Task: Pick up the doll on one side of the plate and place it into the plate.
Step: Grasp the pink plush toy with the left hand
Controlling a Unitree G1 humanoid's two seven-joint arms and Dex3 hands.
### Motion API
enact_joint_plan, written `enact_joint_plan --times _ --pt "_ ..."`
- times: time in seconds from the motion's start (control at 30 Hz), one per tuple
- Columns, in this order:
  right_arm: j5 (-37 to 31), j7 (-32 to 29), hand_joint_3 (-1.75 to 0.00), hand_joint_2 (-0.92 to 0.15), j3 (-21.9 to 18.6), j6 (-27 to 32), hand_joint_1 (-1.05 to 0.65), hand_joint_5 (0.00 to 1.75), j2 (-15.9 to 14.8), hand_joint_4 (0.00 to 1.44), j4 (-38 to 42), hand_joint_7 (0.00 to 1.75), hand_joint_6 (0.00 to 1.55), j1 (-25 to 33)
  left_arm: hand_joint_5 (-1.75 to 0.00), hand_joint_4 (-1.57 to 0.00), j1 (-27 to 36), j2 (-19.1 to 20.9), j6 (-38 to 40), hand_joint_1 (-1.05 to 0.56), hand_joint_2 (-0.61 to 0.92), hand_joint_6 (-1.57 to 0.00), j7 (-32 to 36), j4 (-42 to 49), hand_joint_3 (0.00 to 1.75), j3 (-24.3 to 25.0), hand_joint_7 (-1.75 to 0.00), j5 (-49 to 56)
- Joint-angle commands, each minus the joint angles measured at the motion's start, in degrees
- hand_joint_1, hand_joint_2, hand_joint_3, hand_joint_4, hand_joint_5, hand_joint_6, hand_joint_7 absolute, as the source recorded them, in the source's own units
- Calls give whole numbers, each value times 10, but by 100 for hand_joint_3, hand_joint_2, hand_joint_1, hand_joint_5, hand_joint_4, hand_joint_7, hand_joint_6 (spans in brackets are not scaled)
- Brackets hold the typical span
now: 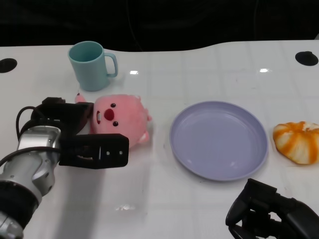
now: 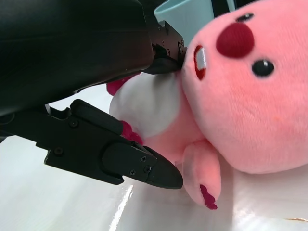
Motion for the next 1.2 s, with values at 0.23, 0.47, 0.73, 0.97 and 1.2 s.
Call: enact_joint_plan --times 0.23,0.47,0.73,0.97,1.2 --pt "5 -3 -61 -88 -3 6 -25 175 -3 63 -13 166 42 11 -27 -78 -26 -28 -68 -31 89 -70 75 148 0 -6 -5 -33" --pt "5 -4 -60 -88 -2 5 -27 175 -1 63 -13 166 42 10 -158 -74 -34 -29 -133 -30 90 -129 124 211 1 -13 -6 -51" --pt "2 -6 -60 -89 1 6 -26 175 0 65 -12 166 42 7 -175 -74 -27 -13 -172 -32 92 -124 235 217 31 -53 -4 -21" --pt "5 -7 -60 -89 1 7 -26 175 2 65 -11 166 42 10 -175 -81 -17 -25 -161 -25 92 -53 305 210 21 -11 -155 -68" --pt "0 -8 -59 -88 3 5 -26 175 1 63 -14 166 42 13 -175 -85 0 -15 -170 -19 67 -64 255 153 76 46 -175 -138"
